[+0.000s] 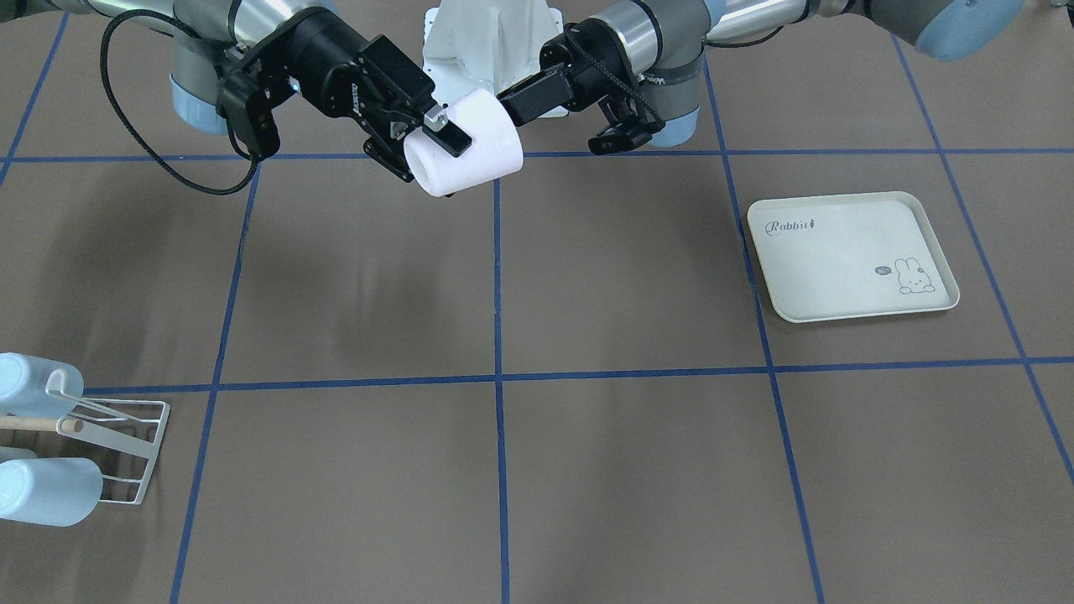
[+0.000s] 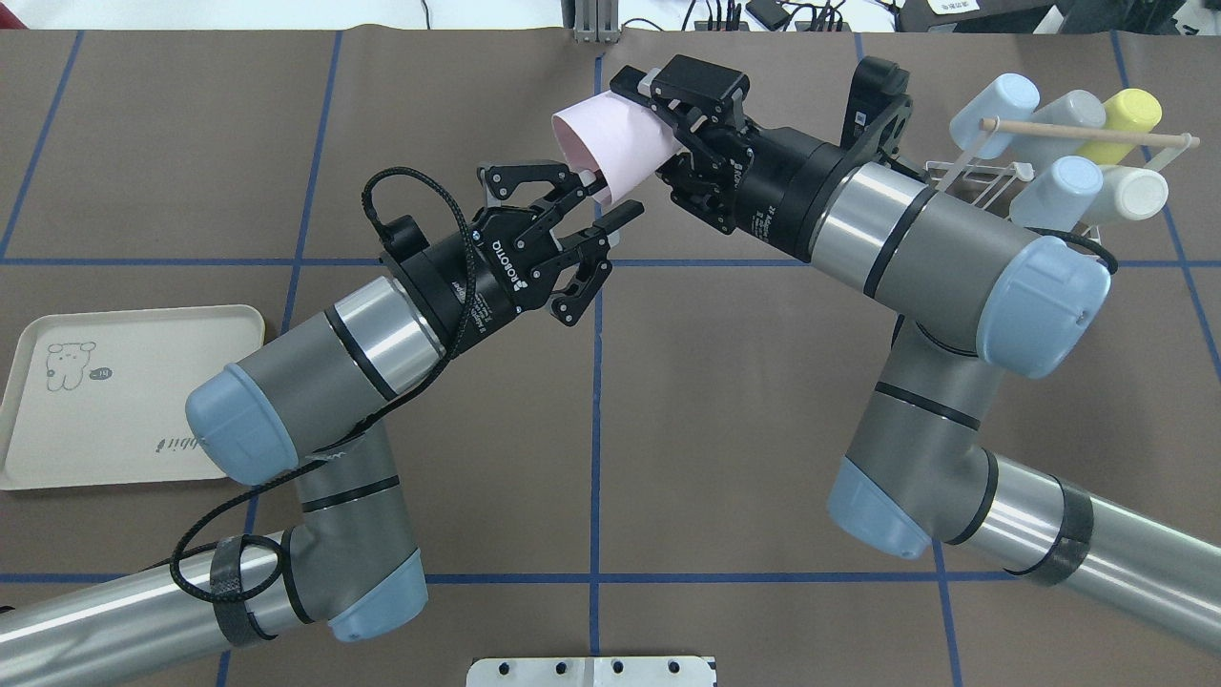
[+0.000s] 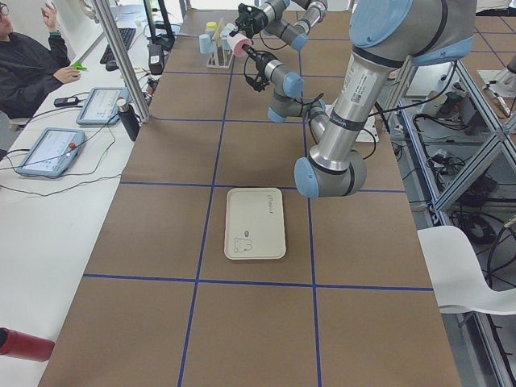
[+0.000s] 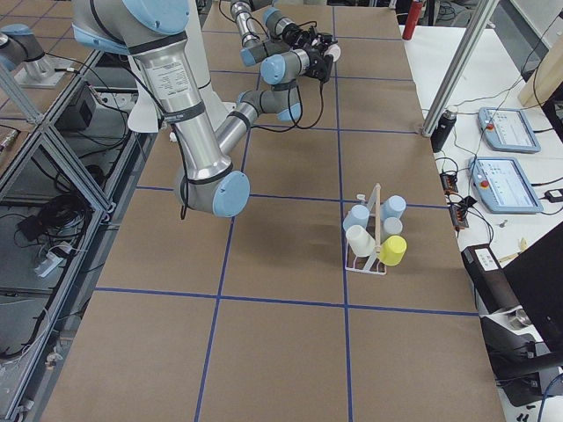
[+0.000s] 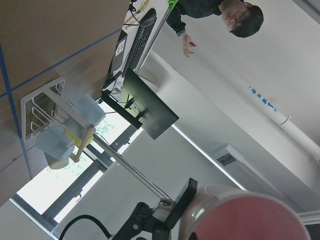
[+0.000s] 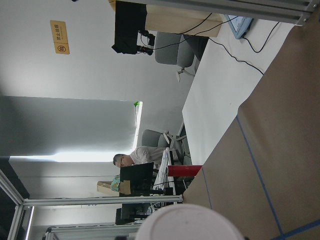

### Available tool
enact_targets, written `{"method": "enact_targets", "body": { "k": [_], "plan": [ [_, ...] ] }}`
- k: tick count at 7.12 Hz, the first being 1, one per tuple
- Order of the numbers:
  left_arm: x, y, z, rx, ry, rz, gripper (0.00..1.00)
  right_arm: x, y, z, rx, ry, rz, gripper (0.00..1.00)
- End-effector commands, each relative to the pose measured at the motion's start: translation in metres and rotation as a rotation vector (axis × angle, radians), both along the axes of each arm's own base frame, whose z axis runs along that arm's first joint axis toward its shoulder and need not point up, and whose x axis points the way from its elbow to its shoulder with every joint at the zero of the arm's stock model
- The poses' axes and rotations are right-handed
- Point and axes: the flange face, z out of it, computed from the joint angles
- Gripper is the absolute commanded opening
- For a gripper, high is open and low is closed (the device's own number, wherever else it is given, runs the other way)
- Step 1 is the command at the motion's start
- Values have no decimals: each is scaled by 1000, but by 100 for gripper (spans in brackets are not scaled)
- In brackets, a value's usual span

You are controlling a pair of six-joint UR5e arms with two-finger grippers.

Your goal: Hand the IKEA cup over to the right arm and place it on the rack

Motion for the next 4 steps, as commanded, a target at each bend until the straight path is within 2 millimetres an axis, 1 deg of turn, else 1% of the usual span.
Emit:
{"method": "enact_targets", "body": {
  "k": [1, 2, 3, 4],
  "plan": [
    [-1, 1, -1, 38, -38, -38, 100, 2, -3, 1, -1, 4, 7, 0],
    [-1, 1, 1, 37, -39, -38, 100, 9, -8, 1, 2, 2, 21, 0],
    [0, 0, 5, 35, -47, -39, 100, 26, -22, -1, 3, -1, 59, 0],
    [0, 0, 5, 52, -68, -58, 100, 57, -45, 0, -1, 0, 121, 0]
  ]
}}
